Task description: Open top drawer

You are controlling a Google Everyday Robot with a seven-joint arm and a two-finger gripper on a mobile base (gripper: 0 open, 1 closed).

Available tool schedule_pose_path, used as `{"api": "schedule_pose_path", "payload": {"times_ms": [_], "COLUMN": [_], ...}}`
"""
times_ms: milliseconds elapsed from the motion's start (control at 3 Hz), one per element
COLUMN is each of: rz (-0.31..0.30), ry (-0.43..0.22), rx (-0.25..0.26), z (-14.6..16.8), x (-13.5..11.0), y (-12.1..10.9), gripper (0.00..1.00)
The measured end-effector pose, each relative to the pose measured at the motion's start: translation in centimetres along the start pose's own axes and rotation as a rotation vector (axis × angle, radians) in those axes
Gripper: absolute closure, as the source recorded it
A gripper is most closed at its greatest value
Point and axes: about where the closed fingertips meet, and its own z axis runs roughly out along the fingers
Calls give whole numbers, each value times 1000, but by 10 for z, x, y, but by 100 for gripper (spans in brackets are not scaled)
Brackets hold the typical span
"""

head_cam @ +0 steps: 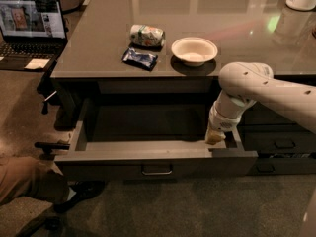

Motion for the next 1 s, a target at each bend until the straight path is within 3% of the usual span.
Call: {"api": "schedule_pose_path", "payload": {"times_ms": [333, 667, 1000], "rz": [-15, -26, 1], "ry": [15, 20, 6], "rx": [-22, -35, -1], "z": [2, 5, 2], "x": [0, 2, 6], "y": [1, 1, -2], "gripper": [12, 0, 0]}}
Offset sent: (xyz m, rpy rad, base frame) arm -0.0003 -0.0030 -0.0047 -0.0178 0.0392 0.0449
